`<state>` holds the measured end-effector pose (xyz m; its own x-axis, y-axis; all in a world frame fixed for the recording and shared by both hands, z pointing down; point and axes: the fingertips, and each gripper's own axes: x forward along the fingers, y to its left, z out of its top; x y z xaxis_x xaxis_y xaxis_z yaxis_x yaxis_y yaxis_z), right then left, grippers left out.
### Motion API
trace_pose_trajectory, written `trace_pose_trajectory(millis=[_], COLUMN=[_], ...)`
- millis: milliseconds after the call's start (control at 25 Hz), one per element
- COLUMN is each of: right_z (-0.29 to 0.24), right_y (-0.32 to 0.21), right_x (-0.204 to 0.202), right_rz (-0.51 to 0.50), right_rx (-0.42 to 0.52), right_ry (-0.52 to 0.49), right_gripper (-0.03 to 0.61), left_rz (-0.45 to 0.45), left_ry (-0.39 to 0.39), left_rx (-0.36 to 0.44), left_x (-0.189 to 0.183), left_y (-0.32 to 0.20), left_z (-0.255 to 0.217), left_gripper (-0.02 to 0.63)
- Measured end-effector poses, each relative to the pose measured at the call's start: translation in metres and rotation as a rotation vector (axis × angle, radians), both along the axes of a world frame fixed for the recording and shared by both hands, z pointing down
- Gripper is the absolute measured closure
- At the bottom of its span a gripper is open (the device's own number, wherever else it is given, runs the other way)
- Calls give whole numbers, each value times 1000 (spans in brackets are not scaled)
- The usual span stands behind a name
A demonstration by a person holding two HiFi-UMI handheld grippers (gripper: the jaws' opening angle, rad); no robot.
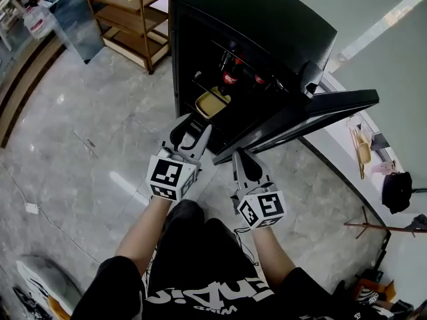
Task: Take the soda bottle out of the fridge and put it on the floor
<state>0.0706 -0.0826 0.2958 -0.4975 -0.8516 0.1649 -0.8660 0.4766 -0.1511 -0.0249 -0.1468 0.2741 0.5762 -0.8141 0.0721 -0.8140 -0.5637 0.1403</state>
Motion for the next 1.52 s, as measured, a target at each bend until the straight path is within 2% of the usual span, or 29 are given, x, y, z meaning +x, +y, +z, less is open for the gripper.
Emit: trace_pose_trajectory(millis=[80, 160, 200, 400, 720, 1120, 1360, 1480, 1520], right_z=[5, 7, 8, 14, 29, 47, 67, 70, 70], right_y=[1, 0, 0, -1, 7, 20, 33, 33, 33], right_x=[0, 0, 0, -1, 8, 27, 39, 46, 47], right_rz=[-4, -3, -4, -13, 8, 37, 66, 88, 90], right_rx=[-6, -10, -13, -28, -59, -87, -167, -148, -142], right_ry=[2, 0, 0, 2, 1, 8, 18, 6, 4], right_gripper=[560, 560, 560, 560, 560, 560, 560, 560, 560], left_rz=[-2, -15, -18, 13, 63, 53, 52, 45, 42], left_ry=[19, 11, 0, -19, -80, -158, -208, -228, -235], left_rx=[4, 18, 20, -1, -1, -34, -51, -42, -44], left_x=[1, 2, 2, 18, 65, 114, 130, 129, 127], left_y=[-7, -16, -20, -51, -122, -216, -247, -255, -256], left_z=[5, 8, 11, 31, 76, 138, 160, 156, 155], left_gripper=[316, 242, 235, 235, 235, 235, 239, 298, 298])
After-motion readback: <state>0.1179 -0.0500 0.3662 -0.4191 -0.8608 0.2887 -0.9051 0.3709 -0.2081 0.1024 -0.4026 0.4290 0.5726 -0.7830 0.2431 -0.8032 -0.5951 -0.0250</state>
